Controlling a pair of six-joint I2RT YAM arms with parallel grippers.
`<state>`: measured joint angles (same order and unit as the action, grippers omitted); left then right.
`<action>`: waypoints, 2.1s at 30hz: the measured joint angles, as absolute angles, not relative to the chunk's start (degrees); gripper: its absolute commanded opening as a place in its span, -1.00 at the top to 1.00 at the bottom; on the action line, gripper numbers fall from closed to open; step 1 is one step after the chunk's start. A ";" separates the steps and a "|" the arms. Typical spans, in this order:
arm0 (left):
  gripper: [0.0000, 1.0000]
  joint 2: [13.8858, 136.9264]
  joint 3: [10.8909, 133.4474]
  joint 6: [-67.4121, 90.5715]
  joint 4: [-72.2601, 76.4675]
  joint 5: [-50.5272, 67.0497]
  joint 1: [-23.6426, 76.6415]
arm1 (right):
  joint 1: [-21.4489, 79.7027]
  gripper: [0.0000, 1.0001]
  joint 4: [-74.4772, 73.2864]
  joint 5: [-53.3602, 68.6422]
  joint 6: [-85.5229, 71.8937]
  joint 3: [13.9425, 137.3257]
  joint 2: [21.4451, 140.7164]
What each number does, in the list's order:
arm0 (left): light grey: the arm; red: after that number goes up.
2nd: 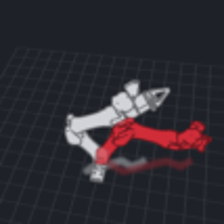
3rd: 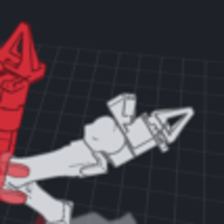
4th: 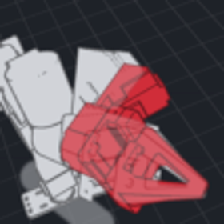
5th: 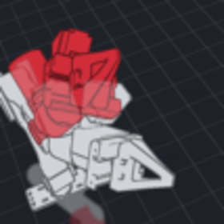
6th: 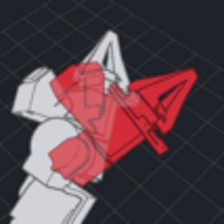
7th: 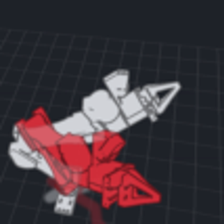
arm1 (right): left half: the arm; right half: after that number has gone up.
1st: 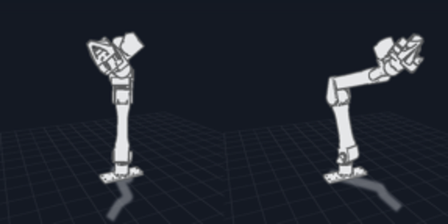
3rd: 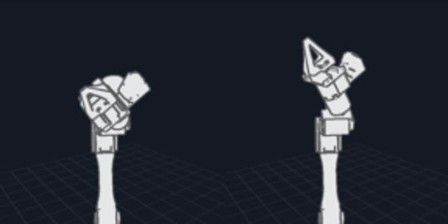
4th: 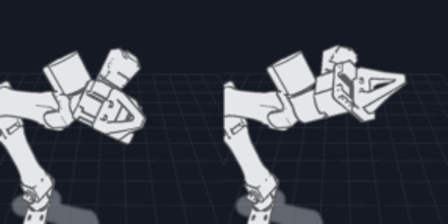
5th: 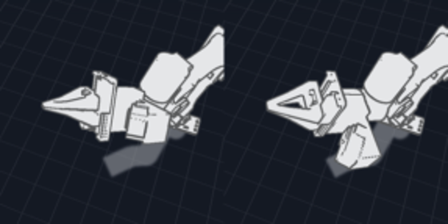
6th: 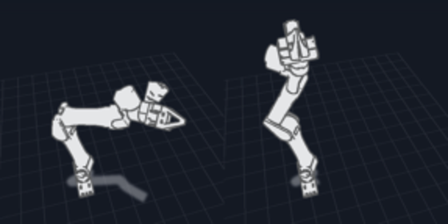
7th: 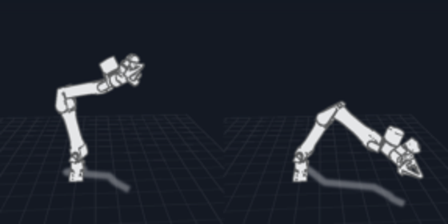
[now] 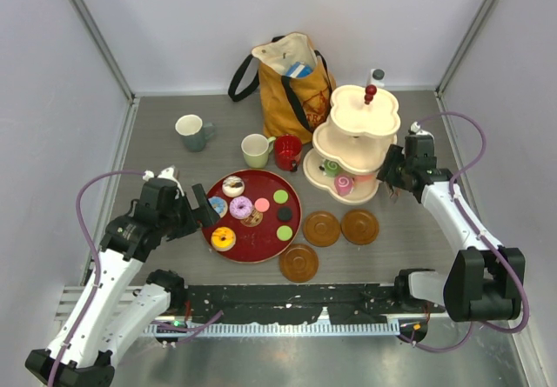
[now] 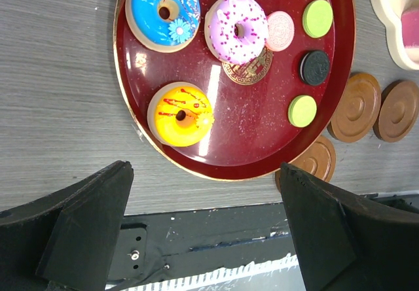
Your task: Serve the afternoon tea
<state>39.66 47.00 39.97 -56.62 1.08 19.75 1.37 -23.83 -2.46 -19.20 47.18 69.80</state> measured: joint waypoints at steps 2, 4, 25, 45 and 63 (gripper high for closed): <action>-0.99 39.75 47.00 39.97 -56.62 1.08 19.75 | 1.37 -0.27 -23.88 -2.72 -19.22 47.11 69.80; -0.99 39.81 47.00 39.97 -56.62 1.08 19.75 | 1.37 -0.29 -23.92 -3.07 -19.25 47.11 69.80; -0.99 40.27 47.00 39.97 -56.60 1.13 19.75 | 1.39 -0.27 -33.23 -4.82 -25.32 40.69 54.43; -0.99 40.51 47.00 39.99 -56.45 1.15 19.73 | 27.00 -0.26 -47.00 7.09 -28.82 39.31 37.76; -0.99 41.74 47.00 40.03 -56.45 1.06 19.73 | 65.52 -0.25 -45.36 -19.77 -32.69 65.84 77.58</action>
<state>41.74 47.00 40.03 -56.45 1.06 19.73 65.52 -45.36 -19.77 -32.69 65.84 77.58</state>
